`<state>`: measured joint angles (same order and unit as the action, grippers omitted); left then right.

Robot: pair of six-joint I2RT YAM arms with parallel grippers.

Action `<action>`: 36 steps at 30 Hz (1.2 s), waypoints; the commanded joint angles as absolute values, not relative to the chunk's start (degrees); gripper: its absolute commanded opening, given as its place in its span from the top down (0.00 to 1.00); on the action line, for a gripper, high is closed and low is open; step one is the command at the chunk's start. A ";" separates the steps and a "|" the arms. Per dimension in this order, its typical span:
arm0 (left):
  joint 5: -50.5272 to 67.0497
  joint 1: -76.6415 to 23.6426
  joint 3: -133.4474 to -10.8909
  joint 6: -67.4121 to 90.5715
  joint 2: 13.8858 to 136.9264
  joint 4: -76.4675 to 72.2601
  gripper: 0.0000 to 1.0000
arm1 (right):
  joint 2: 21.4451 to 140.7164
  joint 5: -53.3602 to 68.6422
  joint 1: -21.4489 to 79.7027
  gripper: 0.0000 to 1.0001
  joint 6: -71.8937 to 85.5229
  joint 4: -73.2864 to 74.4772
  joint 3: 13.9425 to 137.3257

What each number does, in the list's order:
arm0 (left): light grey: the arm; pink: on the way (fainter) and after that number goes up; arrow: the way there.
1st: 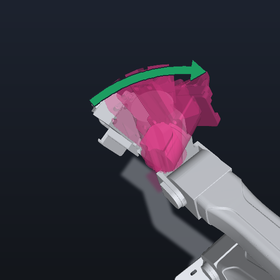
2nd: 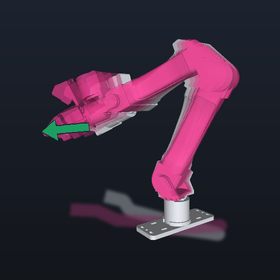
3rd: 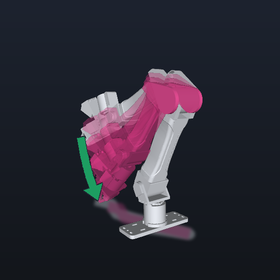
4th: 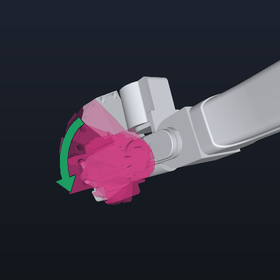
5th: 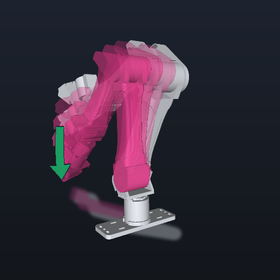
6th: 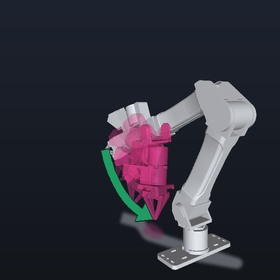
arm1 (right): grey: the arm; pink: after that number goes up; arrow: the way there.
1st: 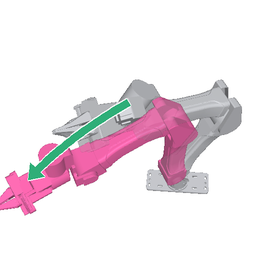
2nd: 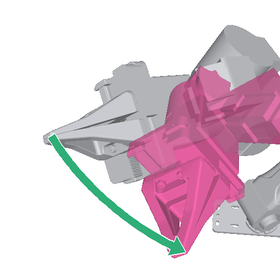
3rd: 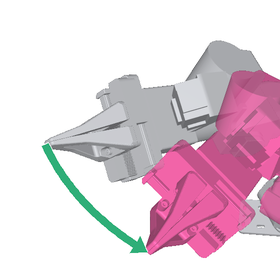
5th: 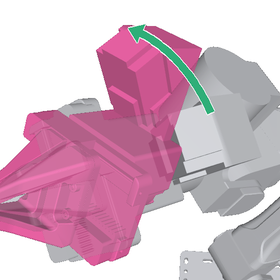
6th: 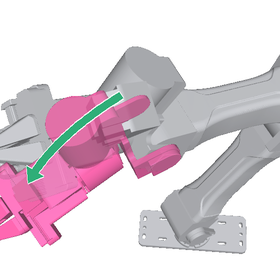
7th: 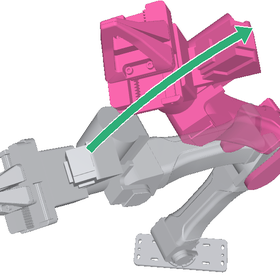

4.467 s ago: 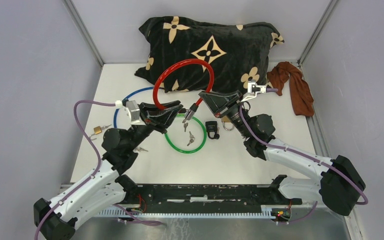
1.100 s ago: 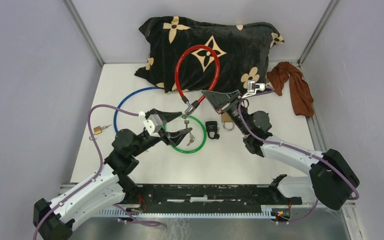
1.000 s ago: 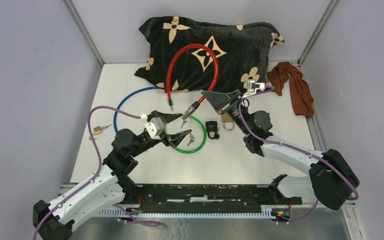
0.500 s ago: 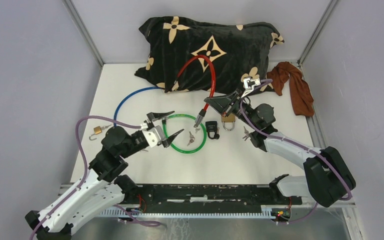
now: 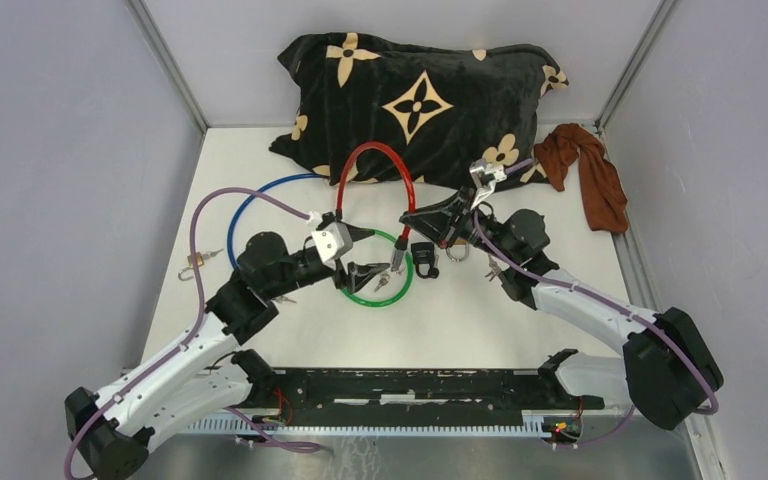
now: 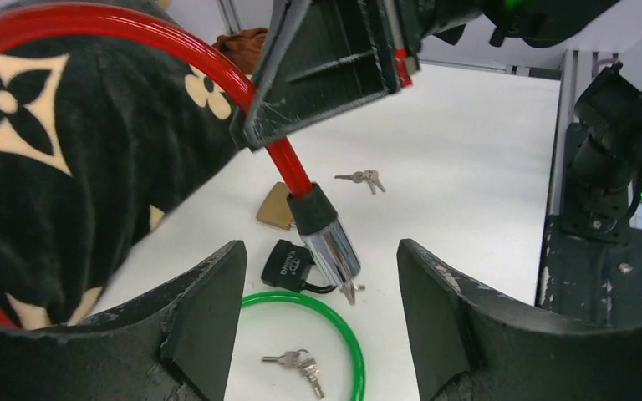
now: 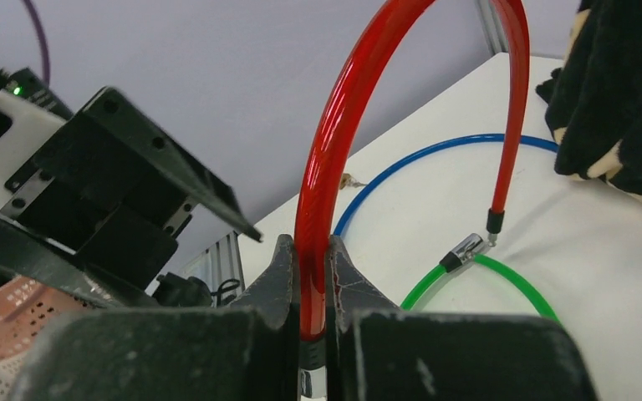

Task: Lock with the key
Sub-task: Adjust the lock.

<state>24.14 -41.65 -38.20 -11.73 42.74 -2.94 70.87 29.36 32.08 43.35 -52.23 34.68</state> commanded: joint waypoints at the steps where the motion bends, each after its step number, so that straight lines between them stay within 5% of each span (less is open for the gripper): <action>1: 22.33 -41.77 -39.17 -2.56 46.14 -14.68 0.29 | 66.80 32.06 35.99 1.00 28.58 -47.64 42.17; 6: 26.43 -41.77 -43.32 -24.33 42.29 -10.06 0.33 | 61.90 29.19 36.17 1.00 10.42 -28.41 47.10; 13: 29.13 -41.75 -55.77 -46.10 39.44 20.62 0.25 | 61.02 30.32 36.19 1.00 -8.57 -10.79 53.53; 25: 7.23 -41.46 -59.15 -46.11 45.51 26.15 0.12 | 58.70 35.40 36.13 1.00 -14.54 -6.08 52.55; 31: 11.22 -32.55 -56.76 -42.64 46.93 23.46 0.20 | 56.69 38.15 35.90 1.00 -16.36 -5.23 51.51; 36: 21.66 -24.78 -58.02 -42.26 48.93 27.51 0.44 | 55.84 39.64 35.09 1.00 -16.23 -5.65 50.65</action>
